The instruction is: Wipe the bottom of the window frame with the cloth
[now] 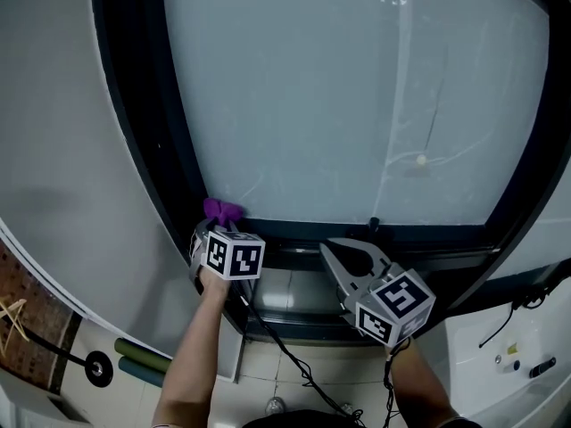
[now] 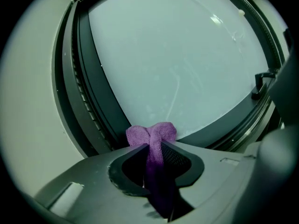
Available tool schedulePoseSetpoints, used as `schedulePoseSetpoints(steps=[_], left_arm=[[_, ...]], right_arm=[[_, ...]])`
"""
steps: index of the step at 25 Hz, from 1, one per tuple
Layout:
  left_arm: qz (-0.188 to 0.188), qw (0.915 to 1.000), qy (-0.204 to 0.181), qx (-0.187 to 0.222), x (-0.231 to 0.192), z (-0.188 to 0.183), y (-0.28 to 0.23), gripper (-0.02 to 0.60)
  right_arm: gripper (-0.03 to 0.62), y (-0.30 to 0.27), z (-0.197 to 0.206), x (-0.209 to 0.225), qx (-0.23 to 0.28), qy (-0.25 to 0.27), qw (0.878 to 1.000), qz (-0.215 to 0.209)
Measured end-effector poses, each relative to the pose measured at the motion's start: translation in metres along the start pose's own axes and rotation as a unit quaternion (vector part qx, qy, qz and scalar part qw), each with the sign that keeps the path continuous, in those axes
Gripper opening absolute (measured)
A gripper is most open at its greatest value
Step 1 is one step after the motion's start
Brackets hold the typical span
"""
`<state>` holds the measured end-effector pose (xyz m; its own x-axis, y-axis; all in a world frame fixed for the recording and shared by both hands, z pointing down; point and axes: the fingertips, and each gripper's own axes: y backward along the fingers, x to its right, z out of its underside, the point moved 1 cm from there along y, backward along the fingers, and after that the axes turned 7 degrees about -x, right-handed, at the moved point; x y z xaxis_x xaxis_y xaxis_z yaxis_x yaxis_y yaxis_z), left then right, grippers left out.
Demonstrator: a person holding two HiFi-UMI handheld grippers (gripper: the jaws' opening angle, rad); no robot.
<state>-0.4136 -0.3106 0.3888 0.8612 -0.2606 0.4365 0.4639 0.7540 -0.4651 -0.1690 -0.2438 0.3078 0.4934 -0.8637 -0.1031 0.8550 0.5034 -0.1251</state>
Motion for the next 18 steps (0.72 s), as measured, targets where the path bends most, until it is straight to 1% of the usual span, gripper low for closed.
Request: schedulePoseSetpoints(steps=[3,6,8,13,18], left_arm=[[-0.005,0.9998,-0.014,-0.012,0.002,0.001,-0.009,0.089],[-0.02,0.9993,-0.017,-0.027,-0.007,0.006,-0.015,0.089],[-0.024,0.9989,-0.018,-0.035,-0.006,0.006,-0.02,0.089],[-0.02,0.9979,-0.028,-0.056,0.001,0.007,-0.03,0.089],[-0.002,0.9974,-0.03,-0.065,0.007,0.009,-0.036,0.087]], right_arm=[[0.014,-0.003,0.001,0.003,0.0,0.0,1.0,-0.002],[0.014,-0.006,-0.001,0.004,0.005,0.0,1.0,-0.008],[0.014,-0.004,-0.002,0.009,0.007,0.0,1.0,-0.006],[0.014,-0.005,-0.005,0.014,0.015,-0.002,1.0,-0.006],[0.014,-0.004,-0.003,0.02,0.017,-0.007,1.0,0.001]])
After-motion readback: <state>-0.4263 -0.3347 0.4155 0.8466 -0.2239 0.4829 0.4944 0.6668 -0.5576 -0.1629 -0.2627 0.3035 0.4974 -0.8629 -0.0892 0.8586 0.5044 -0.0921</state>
